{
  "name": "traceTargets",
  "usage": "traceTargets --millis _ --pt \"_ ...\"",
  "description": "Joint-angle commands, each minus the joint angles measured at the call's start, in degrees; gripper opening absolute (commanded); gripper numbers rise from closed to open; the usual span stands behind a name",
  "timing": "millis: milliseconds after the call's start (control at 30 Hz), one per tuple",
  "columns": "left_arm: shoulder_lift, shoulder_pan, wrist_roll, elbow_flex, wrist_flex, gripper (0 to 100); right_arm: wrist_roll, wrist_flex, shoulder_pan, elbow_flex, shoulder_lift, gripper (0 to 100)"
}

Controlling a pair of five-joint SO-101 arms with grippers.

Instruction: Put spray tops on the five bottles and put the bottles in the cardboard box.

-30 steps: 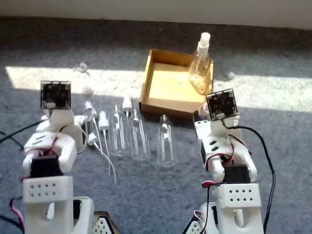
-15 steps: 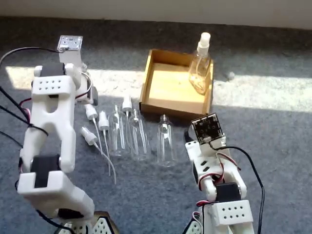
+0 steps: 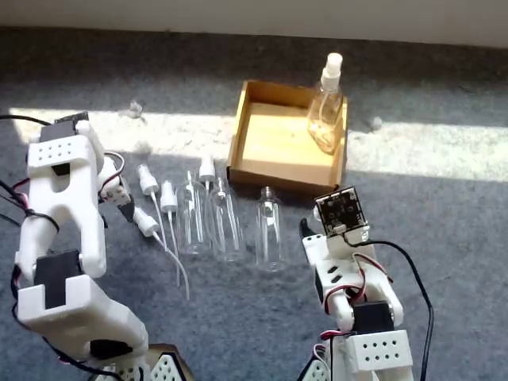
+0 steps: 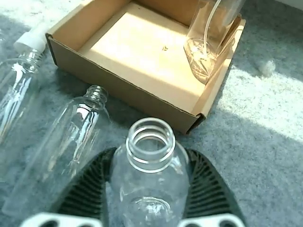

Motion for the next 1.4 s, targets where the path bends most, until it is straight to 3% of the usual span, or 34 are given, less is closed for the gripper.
traceTargets --millis 0,200,467,667,900,1100,1233,1367 --pt "-5.5 3.4 1.3 7.5 -7.6 15 -0.5 0.5 -0.3 -0.7 -0.4 0.4" --pt "-6.0 7.1 5.7 9.6 -13.3 15 -0.5 0.5 -0.3 -0.7 -0.4 0.4" --pt "-5.9 7.5 6.1 9.5 -13.8 15 -0.5 0.5 -0.3 -0.6 -0.4 0.4" --pt "-5.7 11.6 8.8 11.4 -16.3 15 -0.5 0.5 -0.3 -0.6 -0.4 0.4" --pt "-5.7 10.5 8.6 18.4 -22.8 15 -0.5 0.5 -0.3 -0.6 -0.4 0.4" --pt "-6.0 7.3 8.4 18.9 -22.9 15 -0.5 0.5 -0.3 -0.6 -0.5 0.4" --pt "-6.2 8.0 3.9 14.3 -22.4 15 -0.5 0.5 -0.4 -0.6 -0.5 0.4" --pt "-6.2 7.3 -0.9 8.7 -16.0 15 -0.5 0.5 -0.4 -0.6 -0.5 0.4"
